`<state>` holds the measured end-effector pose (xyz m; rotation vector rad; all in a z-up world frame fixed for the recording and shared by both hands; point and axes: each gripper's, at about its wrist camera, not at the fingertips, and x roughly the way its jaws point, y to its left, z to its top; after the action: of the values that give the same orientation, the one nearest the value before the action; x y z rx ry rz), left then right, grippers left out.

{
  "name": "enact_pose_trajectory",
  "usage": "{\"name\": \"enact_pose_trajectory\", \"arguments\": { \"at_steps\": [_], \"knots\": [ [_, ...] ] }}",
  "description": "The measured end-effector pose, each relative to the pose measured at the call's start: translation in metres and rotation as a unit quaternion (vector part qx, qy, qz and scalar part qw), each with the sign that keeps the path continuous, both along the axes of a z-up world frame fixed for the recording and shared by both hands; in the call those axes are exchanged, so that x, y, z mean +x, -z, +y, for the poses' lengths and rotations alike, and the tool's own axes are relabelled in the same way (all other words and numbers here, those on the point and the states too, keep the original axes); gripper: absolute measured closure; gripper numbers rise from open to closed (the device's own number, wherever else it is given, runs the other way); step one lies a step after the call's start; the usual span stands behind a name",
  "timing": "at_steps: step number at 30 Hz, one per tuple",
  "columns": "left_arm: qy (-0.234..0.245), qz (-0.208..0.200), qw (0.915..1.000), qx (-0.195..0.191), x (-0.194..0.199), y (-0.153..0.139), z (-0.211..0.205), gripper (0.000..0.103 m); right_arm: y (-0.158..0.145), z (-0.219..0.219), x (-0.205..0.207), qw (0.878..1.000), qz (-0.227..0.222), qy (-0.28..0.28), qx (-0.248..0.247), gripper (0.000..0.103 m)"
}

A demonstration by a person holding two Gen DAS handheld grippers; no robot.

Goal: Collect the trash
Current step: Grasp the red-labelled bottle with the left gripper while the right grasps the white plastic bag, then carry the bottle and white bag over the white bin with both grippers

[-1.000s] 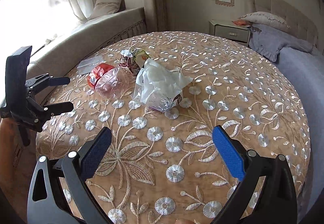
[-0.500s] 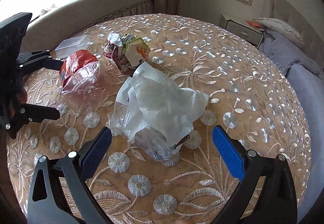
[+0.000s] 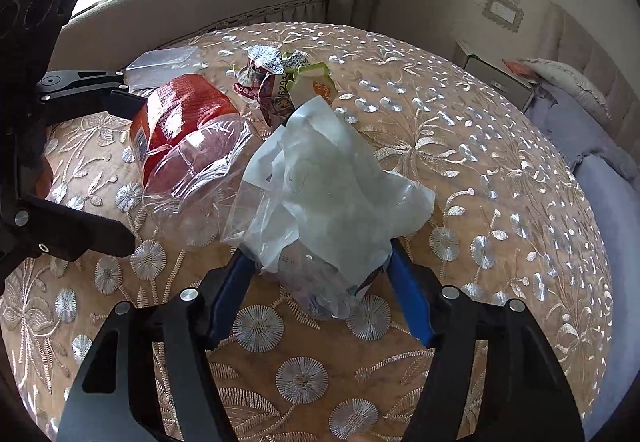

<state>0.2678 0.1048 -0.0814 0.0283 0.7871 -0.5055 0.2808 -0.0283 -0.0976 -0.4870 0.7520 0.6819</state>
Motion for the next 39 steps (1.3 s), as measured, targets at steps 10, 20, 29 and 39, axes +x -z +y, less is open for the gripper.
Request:
{"name": "enact_pose_trajectory", "arguments": {
  "at_steps": [10,20,29,39],
  "knots": [
    [-0.050,0.008,0.9924,-0.112,-0.037,-0.007,-0.016,0.078,-0.013,-0.057,-0.016,0.996,0.008,0.067,0.065,0.052],
    [-0.032,-0.056,0.9914,-0.114,-0.099,-0.051,-0.054,0.095,-0.039,-0.101,-0.062,0.990,-0.011,0.090,0.113,0.052],
    [-0.015,-0.093,0.9939,-0.057,-0.148,-0.072,-0.100,0.101,-0.054,-0.144,-0.108,0.982,-0.022,0.111,0.150,0.052],
    [0.029,-0.106,0.9938,-0.017,-0.178,-0.057,-0.172,0.101,-0.053,-0.229,-0.175,0.968,-0.036,0.180,0.174,0.051]
  ]
}}
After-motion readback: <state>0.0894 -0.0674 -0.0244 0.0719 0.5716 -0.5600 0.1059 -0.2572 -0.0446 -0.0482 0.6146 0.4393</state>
